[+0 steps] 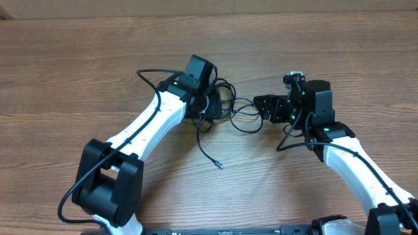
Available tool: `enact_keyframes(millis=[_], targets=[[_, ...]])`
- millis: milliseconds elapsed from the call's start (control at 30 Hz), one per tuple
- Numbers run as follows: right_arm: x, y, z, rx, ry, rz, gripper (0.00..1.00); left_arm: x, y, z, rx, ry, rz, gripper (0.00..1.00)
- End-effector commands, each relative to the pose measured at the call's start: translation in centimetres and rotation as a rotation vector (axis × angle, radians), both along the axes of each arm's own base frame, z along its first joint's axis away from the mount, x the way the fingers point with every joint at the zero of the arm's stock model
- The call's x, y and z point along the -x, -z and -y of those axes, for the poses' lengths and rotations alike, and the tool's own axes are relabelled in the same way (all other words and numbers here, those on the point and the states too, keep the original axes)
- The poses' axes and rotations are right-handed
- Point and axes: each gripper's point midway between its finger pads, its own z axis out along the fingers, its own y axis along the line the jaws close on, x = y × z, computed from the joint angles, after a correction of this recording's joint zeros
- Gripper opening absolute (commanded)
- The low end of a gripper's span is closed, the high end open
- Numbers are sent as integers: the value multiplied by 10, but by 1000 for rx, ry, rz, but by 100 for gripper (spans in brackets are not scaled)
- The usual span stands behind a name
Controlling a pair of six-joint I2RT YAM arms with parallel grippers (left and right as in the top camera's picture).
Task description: Untangle cables
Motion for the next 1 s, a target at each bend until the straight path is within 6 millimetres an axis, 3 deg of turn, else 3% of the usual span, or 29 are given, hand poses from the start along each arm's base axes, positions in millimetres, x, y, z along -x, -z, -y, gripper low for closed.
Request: enact_keyframes(millis=[0,100,233,367,600,667,767,967], targets=[[1,-10,-16,48,-95,70,72,-10,8,-32,-106,-159,0,49],[4,-18,-28,63,-131,49,71,-5,13,-50,-136,-215,-47,49],[-2,-34,-29,116,-114,-10,70,4,18,-87,-232,-366,-111,49],[-10,-42,-40,151,-147,-14,70,0,18,-103,-238,-410,-117,49],[-16,-16,-69,159,-208,-22,70,-3,18,-110,-227,-431,-120,51],[-19,-6,-75,181,-219,-17,70,-3,18,-109,-222,-428,-123,46],[-27,12,-78,221,-202,-19,64,-2,19,-106,-207,-419,-132,33],[-36,40,-86,228,-209,-38,49,0,19,-106,-210,-419,-137,31]])
